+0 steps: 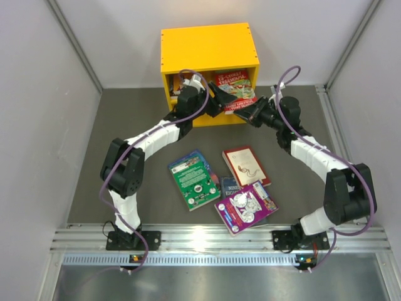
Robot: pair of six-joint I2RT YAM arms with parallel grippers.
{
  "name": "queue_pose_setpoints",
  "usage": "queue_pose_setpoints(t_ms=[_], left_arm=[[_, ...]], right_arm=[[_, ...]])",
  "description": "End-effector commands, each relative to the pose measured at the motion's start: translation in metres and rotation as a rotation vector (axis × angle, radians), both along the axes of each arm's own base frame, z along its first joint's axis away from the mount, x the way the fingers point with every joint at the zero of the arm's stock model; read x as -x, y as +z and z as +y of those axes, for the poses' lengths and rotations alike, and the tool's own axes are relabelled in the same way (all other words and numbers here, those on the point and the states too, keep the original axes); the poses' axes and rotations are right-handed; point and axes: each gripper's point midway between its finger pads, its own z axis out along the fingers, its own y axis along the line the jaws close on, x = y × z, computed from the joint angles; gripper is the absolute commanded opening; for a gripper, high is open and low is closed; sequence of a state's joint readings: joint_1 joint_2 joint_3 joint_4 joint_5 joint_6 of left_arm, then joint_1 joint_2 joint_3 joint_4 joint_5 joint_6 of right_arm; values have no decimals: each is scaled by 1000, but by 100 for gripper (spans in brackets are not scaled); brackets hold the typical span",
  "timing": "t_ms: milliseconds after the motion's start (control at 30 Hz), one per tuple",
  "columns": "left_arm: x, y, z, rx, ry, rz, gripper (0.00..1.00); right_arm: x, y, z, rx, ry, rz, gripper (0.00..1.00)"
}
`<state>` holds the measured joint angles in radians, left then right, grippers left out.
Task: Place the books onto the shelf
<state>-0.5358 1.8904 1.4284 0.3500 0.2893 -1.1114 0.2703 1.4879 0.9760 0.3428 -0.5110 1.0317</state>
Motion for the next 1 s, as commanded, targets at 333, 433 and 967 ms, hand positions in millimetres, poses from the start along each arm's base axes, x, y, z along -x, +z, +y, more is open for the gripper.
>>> queue_pose_setpoints(t_ms=[333, 433, 967], left_arm=[[-6, 17, -2, 32, -23, -12, 99], [-7, 19, 0, 36, -17, -16, 94], [-19, 22, 7, 119, 28, 15, 0]], right_arm=[[-3, 33, 15, -28, 24, -90, 2], [10, 35, 12, -30, 32, -96, 0], [75, -8, -10, 145, 11, -74, 0]])
